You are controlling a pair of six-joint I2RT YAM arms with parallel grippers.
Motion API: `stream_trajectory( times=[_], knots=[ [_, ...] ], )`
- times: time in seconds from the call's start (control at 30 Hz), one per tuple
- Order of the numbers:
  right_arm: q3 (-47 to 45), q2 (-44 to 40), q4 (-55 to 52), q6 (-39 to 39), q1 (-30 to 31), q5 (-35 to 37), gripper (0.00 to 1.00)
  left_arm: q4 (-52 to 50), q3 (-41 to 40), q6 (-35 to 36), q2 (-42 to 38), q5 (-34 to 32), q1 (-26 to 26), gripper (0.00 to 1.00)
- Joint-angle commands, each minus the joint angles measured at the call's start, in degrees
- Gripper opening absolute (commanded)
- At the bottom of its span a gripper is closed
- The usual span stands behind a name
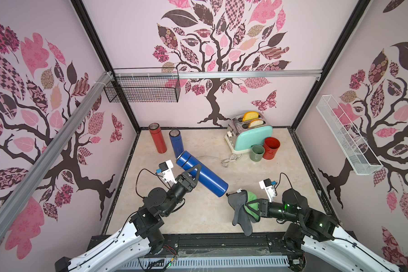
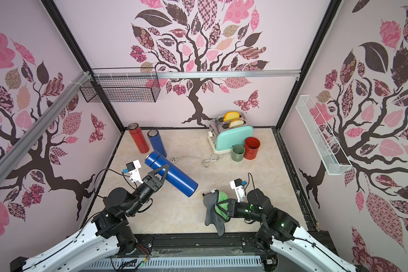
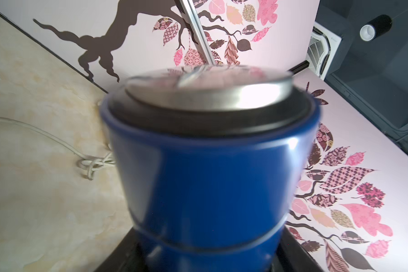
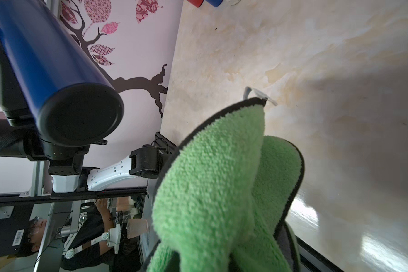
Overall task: Wipe the surface of the thermos
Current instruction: Wipe the dirt from the surface of the thermos.
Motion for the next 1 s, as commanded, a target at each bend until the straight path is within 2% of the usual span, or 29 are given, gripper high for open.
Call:
stream_trajectory(
  times=[0.0, 0.07, 0.17, 0.27, 0.47, 0.57, 0.73, 0.9, 0.97],
  knots=[
    [4.08, 5.21, 8.88, -1.09, 6.97, 4.48, 0.0, 6.5, -0.14, -4.0, 0.49, 2.54, 0.24, 0.0],
    [6.94, 10.98, 10.75, -3.45, 14.06, 10.68, 0.0, 8.05, 0.13, -4.07, 1.97, 3.37, 0.24, 0.0],
    [13.65, 19.27, 8.22, -7.65, 19.78, 17.24, 0.0, 7.02, 1.57, -3.34, 3.35, 5.39, 0.24, 0.0],
    [18.09, 22.3, 7.28, -10.25, 20.87, 19.66, 0.0, 6.82, 0.98, -3.89, 2.76, 5.99, 0.24, 0.0],
    [20.4, 19.5, 1.57, -15.12, 20.4, 32.84, 0.0, 5.51, -1.34, -5.21, -1.71, 5.65, 0.24, 0.0],
    [18.85, 18.63, -0.25, -14.04, 20.0, 32.94, 0.0, 3.07, -1.03, -4.22, -3.47, 5.14, 0.24, 0.0],
    [15.3, 20.53, 5.99, -10.63, 21.67, 25.25, 0.0, 1.62, -0.65, -2.46, -3.19, 5.58, 0.24, 0.0],
    [24.88, 28.16, 3.22, -13.44, 36.46, 38.77, 0.0, 1.52, -0.74, -0.97, -1.55, 5.69, 0.24, 0.0],
    [28.73, 29.21, 0.78, -14.54, 37.71, 40.32, 0.0, 1.5, -0.73, -0.95, -1.1, 6.34, 0.24, 0.0]
  ],
)
